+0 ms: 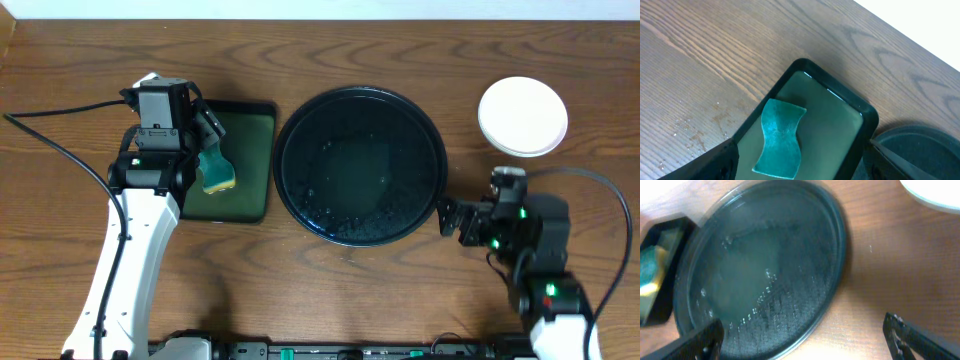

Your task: Clean dirty plates on tray and stack at the side

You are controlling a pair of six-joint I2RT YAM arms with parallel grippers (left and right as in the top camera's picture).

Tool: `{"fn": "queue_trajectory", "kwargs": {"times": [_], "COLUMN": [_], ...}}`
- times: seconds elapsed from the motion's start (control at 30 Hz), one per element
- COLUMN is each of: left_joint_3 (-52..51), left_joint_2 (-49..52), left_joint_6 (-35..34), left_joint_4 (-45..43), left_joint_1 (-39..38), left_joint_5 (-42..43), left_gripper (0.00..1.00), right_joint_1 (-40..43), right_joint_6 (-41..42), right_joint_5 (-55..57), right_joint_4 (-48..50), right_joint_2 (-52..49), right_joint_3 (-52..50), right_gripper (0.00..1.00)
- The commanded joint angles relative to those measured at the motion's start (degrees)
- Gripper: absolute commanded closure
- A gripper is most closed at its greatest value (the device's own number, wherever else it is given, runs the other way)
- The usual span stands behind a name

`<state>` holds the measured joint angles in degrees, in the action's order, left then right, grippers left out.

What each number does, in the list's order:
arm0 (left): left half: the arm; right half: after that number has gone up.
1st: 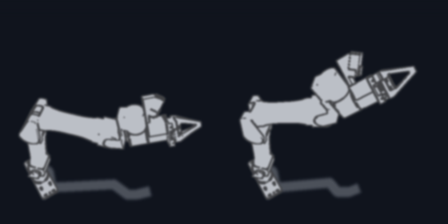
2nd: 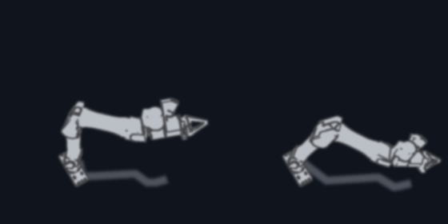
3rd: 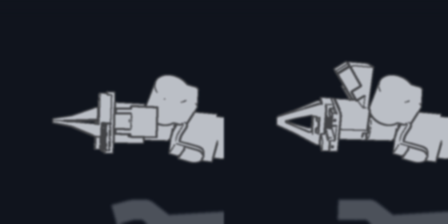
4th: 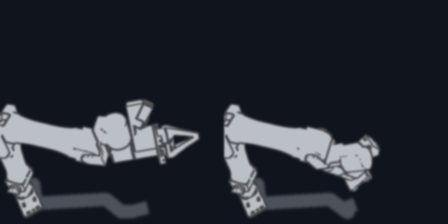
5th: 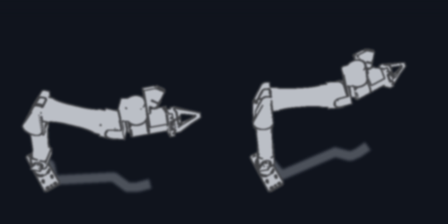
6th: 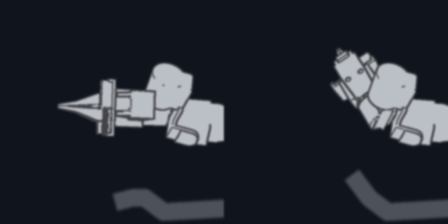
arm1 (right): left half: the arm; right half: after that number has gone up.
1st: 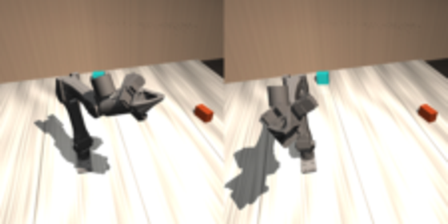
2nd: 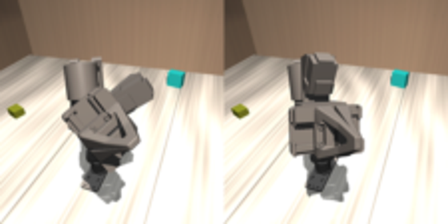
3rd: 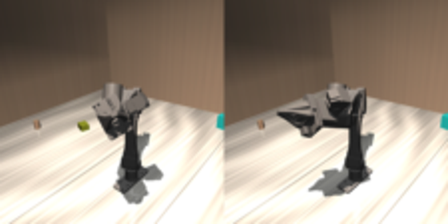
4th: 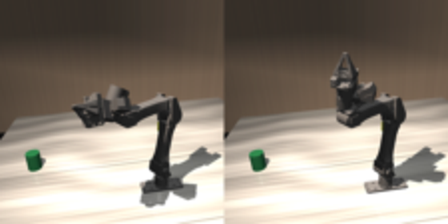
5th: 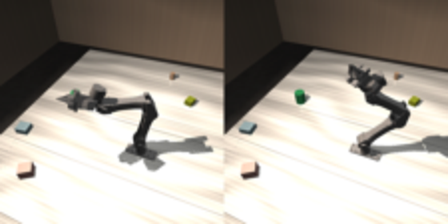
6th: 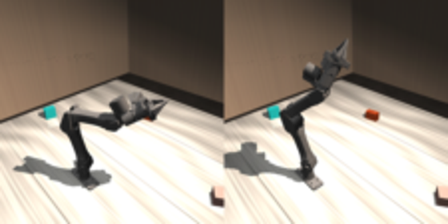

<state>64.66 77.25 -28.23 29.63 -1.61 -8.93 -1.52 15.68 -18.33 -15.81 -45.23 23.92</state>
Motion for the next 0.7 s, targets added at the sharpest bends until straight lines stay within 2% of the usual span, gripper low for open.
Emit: {"fn": "queue_trajectory", "kwargs": {"times": [0.0, 0.07, 0.27, 0.67], "left_joint_3": [0.5, 0.5, 0.5, 0.5], "left_joint_2": [0.2, 0.2, 0.2, 0.2], "left_joint_6": [0.6, 0.6, 0.6, 0.6], "left_joint_4": [0.1, 0.1, 0.1, 0.1], "left_joint_1": [0.2, 0.2, 0.2, 0.2], "left_joint_5": [-0.1, -0.1, -0.1, -0.1], "left_gripper": [0.20, 0.20, 0.20, 0.20], "right_joint_1": [-0.8, -0.8, -0.8, -0.7], "right_joint_6": [-2.8, -4.1, -3.9, -4.0], "right_joint_5": [-0.6, -0.1, 5.4, 14.0], "right_joint_4": [5.6, 9.7, 13.4, 15.3], "right_joint_2": [10.6, 18.0, 31.0, 43.8], "right_joint_3": [-7.9, -12.3, -18.3, -23.6], "right_gripper": [0.01, 0.01, 0.01, 0.01]}}
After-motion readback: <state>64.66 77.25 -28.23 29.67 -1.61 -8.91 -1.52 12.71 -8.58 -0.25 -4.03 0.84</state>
